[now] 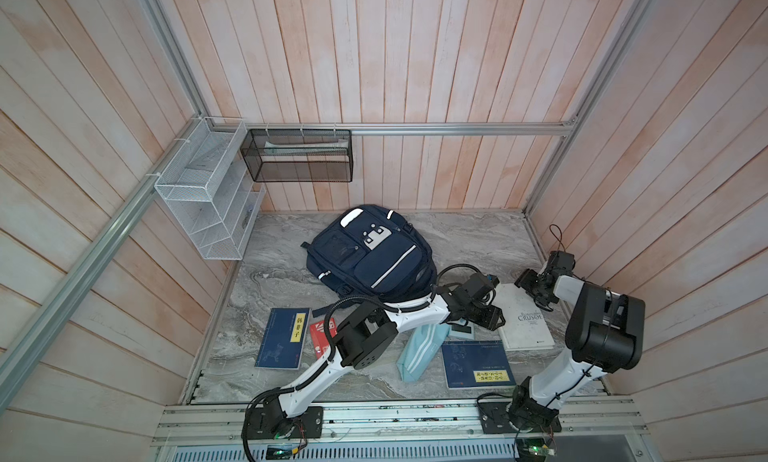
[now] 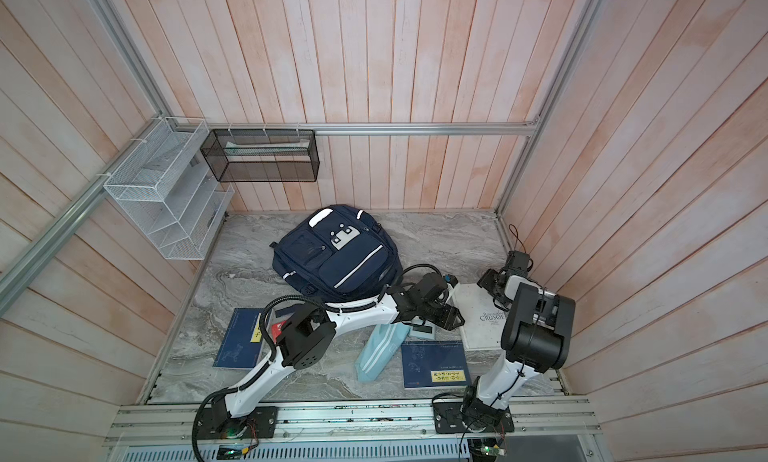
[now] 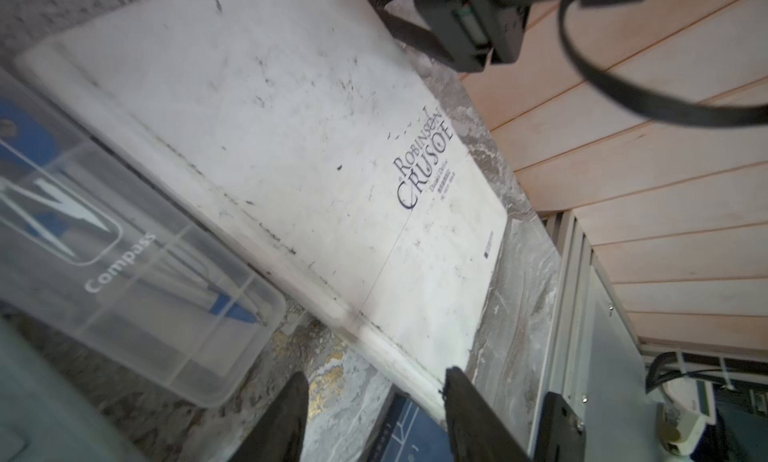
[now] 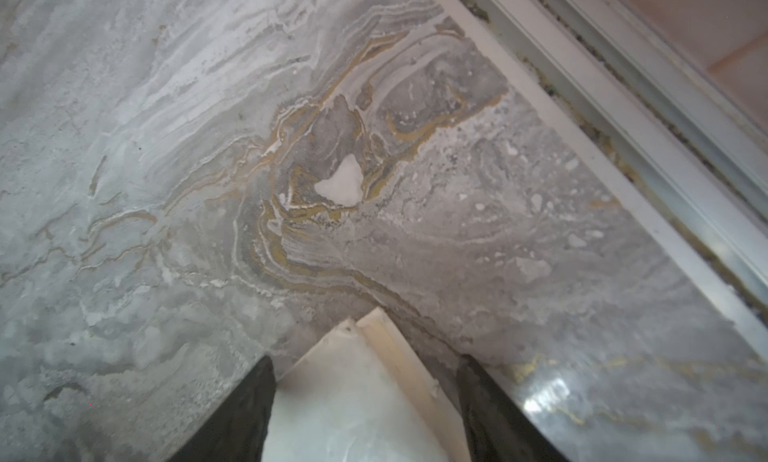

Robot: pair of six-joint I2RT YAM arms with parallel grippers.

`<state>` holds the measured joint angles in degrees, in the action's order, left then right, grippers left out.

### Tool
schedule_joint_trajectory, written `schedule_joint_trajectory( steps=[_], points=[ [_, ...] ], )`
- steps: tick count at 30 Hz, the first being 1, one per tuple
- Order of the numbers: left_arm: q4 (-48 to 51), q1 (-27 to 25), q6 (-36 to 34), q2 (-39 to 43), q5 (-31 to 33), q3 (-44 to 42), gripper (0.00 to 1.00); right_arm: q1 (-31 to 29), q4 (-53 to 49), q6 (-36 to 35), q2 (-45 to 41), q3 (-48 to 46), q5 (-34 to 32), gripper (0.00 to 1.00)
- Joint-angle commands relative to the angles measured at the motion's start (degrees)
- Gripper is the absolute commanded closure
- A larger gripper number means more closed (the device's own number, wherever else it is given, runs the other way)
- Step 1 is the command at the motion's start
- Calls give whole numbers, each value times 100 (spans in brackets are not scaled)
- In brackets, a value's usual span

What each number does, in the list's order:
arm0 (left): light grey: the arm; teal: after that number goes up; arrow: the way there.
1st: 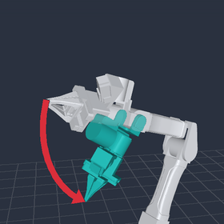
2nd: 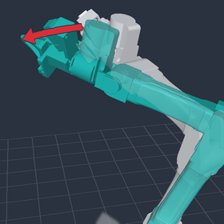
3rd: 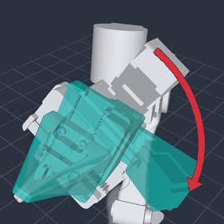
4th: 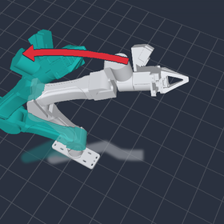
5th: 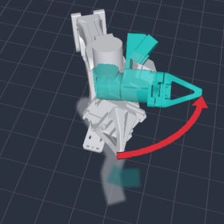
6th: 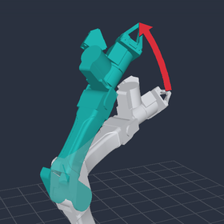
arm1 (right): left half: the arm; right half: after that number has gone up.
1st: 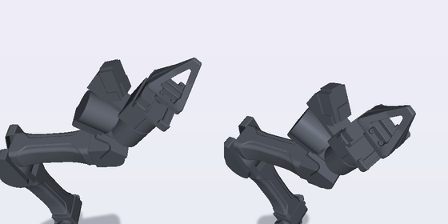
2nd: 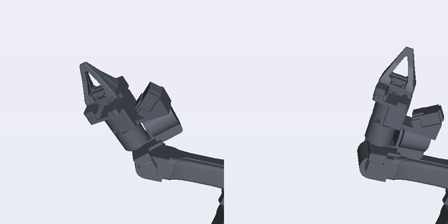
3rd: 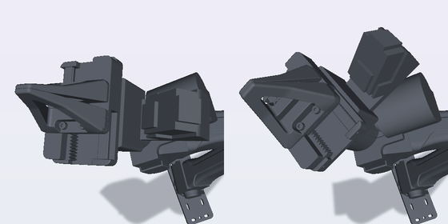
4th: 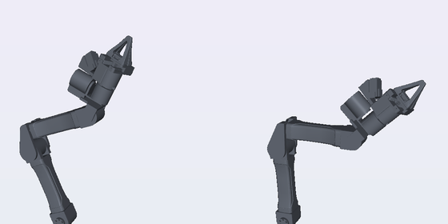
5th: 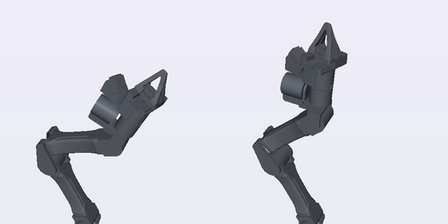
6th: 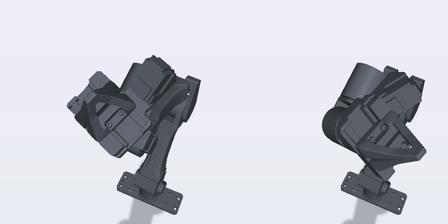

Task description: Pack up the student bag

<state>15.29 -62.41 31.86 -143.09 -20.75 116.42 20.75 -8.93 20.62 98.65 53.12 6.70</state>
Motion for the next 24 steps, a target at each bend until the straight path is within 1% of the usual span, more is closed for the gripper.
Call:
schedule_joint_trajectory(
  steps=[1, 5, 6, 8, 12, 15, 18, 19, 21, 22, 24],
  points=[
    [236, -104, 200, -204, 81, 214, 36, -34, -348, -101, -341, -160, -286, 25],
    [251, -104, 466, -402, 189, 378, 26, -33, -605, -264, -336, -153, -360, 24],
    [215, -99, 534, -441, 199, 390, 25, -32, -647, -301, -337, -174, -375, 23],
    [46, -87, 699, -538, -9, 399, 24, -12, -678, -370, -301, -253, -418, 23],
    [-92, -105, 1014, -658, -114, 335, 22, 22, -789, -392, -193, -296, 45, 25],
    [-411, -89, 1243, -731, -307, 184, 20, 21, -683, -386, -309, -519, 406, 29],
    [-1010, -44, 1480, -866, -692, 180, 20, 52, -405, -342, -482, -785, 675, 33],
    [-1116, -35, 1503, -885, -753, 239, 20, 105, -321, -333, -511, -835, 730, 35],
    [-1416, -18, 1576, -879, -844, 215, 20, 248, -234, -305, -498, -891, 1058, 39],
    [-1608, -10, 1611, -852, -896, 168, 20, 312, -180, -288, -480, -916, 1226, 43],
    [-1847, 14, 1643, -822, -924, 128, 21, 336, -104, -270, -463, -951, 1333, 49]
  ],
)
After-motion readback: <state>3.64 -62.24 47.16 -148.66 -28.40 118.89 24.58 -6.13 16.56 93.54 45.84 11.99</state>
